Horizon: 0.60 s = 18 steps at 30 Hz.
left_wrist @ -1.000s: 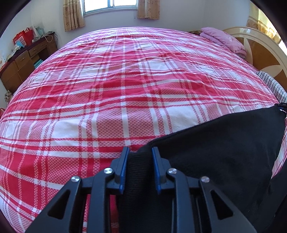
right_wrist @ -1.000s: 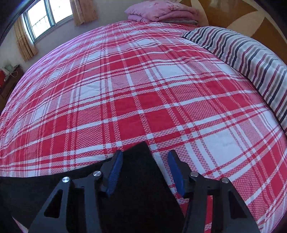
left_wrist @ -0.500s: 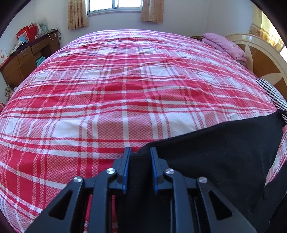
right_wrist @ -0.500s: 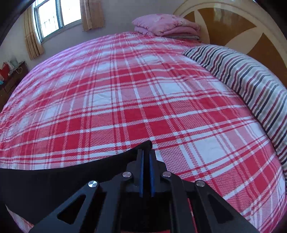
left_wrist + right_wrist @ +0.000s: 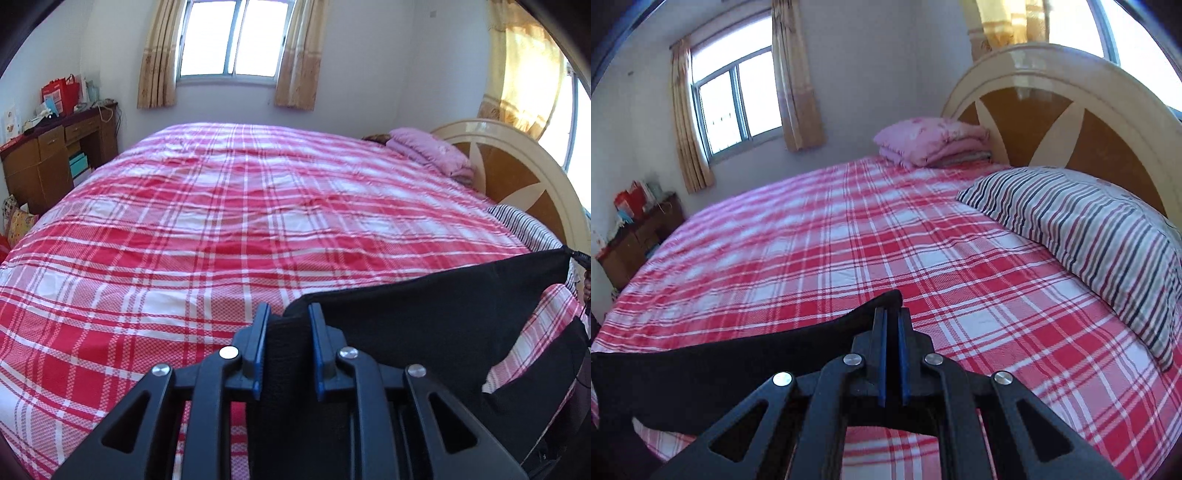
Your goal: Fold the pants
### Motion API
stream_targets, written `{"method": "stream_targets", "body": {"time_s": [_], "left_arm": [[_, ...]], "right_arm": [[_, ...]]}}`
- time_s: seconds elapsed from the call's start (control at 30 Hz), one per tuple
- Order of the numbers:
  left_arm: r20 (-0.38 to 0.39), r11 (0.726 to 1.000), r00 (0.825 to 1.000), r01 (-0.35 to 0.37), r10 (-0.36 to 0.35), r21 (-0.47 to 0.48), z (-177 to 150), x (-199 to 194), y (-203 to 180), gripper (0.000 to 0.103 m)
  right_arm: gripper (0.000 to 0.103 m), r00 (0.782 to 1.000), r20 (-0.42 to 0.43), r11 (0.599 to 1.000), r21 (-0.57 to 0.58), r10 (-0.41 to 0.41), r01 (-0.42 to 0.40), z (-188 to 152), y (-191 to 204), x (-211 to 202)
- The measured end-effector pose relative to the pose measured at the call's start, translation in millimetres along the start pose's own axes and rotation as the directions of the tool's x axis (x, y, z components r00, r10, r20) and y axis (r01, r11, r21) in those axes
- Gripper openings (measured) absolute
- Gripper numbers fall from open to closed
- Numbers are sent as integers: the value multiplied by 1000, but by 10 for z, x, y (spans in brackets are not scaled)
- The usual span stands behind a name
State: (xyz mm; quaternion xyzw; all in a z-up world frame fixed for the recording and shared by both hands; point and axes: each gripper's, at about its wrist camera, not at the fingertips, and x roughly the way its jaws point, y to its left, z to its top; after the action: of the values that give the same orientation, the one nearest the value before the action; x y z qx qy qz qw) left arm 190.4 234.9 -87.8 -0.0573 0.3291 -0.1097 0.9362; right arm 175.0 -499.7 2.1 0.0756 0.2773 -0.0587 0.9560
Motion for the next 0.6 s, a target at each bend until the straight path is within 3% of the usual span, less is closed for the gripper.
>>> {"method": "stream_targets", "body": {"time_s": [0.3, 0.43, 0.6], "left_arm": [[88, 995, 992, 91, -93, 30, -401, -442, -12, 21], [104, 991, 986, 125, -129, 47, -635, -549, -7, 21], [103, 981, 983, 139, -154, 133, -955, -686, -53, 21]], "right_arm": [[5, 996, 80, 997, 52, 47, -51, -687, -334, -818], [5, 997, 67, 996, 83, 33, -38, -994, -493, -1016], [4, 998, 58, 990, 141, 21, -29, -1315, -677, -1174]]}}
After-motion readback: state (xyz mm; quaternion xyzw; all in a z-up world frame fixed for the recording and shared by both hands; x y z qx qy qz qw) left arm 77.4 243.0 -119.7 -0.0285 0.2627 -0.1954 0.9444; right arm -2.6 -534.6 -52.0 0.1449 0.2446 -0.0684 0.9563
